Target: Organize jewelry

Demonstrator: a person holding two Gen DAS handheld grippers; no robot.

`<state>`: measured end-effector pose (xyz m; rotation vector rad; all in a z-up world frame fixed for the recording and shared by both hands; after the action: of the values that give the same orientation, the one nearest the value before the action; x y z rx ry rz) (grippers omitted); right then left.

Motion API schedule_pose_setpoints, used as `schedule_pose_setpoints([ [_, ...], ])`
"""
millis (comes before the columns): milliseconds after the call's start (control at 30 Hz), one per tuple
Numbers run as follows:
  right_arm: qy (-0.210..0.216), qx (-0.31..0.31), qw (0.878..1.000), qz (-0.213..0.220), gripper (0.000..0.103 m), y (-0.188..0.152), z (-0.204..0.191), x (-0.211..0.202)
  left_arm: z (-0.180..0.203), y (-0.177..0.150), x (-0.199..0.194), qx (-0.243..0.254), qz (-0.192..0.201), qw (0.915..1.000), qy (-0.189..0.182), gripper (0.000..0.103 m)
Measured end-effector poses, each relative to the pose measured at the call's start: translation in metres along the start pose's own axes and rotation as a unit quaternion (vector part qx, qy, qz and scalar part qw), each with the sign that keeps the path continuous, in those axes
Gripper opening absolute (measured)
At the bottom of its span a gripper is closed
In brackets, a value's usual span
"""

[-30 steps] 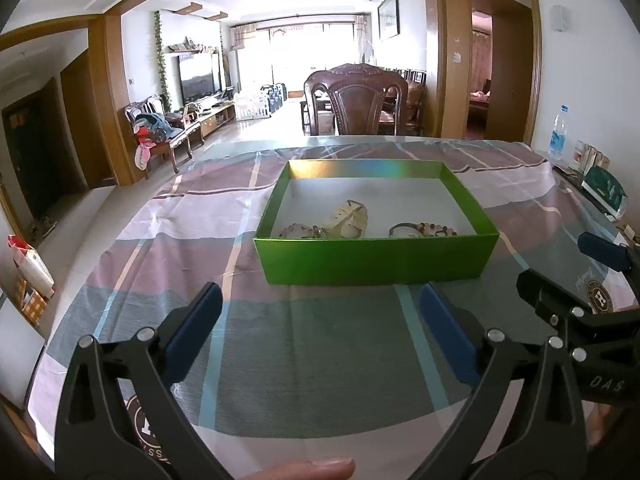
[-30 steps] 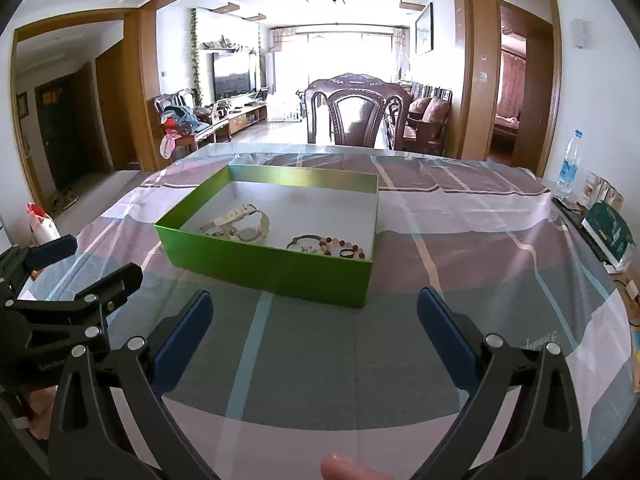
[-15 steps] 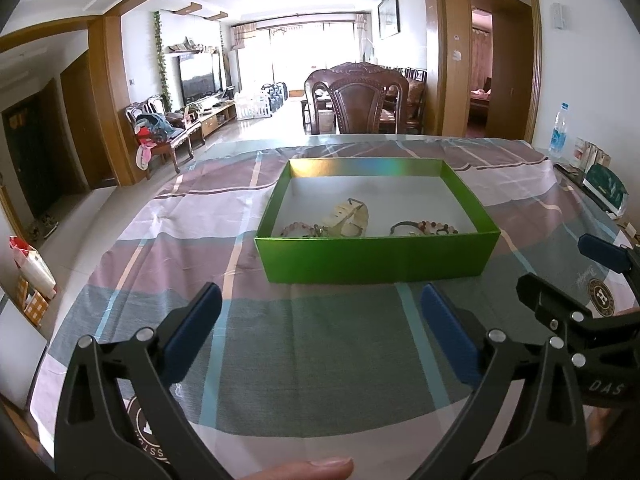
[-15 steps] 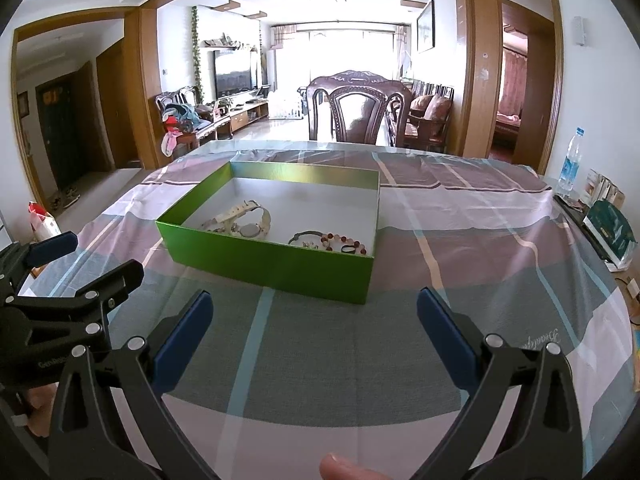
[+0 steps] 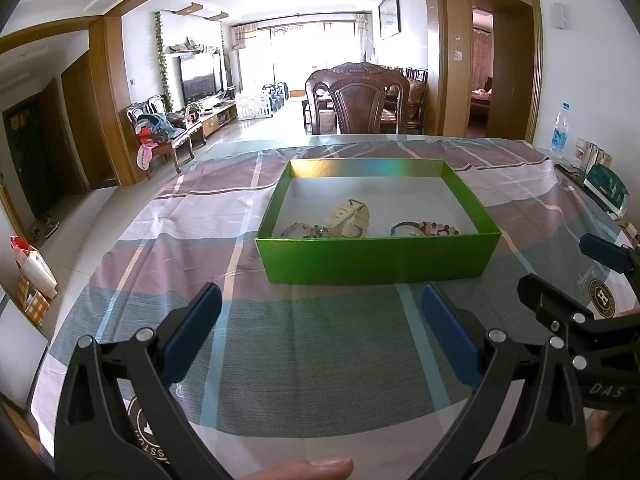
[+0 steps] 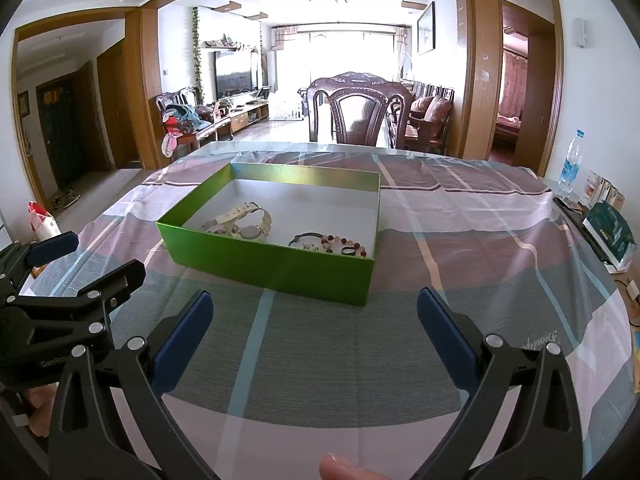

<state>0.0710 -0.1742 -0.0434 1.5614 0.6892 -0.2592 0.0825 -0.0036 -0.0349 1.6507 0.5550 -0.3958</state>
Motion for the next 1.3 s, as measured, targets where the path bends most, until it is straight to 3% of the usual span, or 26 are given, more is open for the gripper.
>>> schedule_pose_setpoints([
  [1300,-0.003,0.001,1.0,0.0,0.1,-0.0024,-0.0021,-0.002,-0.0019,-0.0025,-0.0012,0.001,0.001,1.0,0.005,0.099],
])
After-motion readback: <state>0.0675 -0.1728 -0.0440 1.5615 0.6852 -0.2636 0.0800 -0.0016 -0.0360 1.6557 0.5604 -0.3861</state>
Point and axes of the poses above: each gripper's, at about its wrist camera, not at the fingertips, and x roughly the way its jaws point, z to its right, y to its top, the point moved 7 cm from there along x, roughly the way its jaws point, and after that the axes turned 10 degrees about y, right-handed, at the moved point
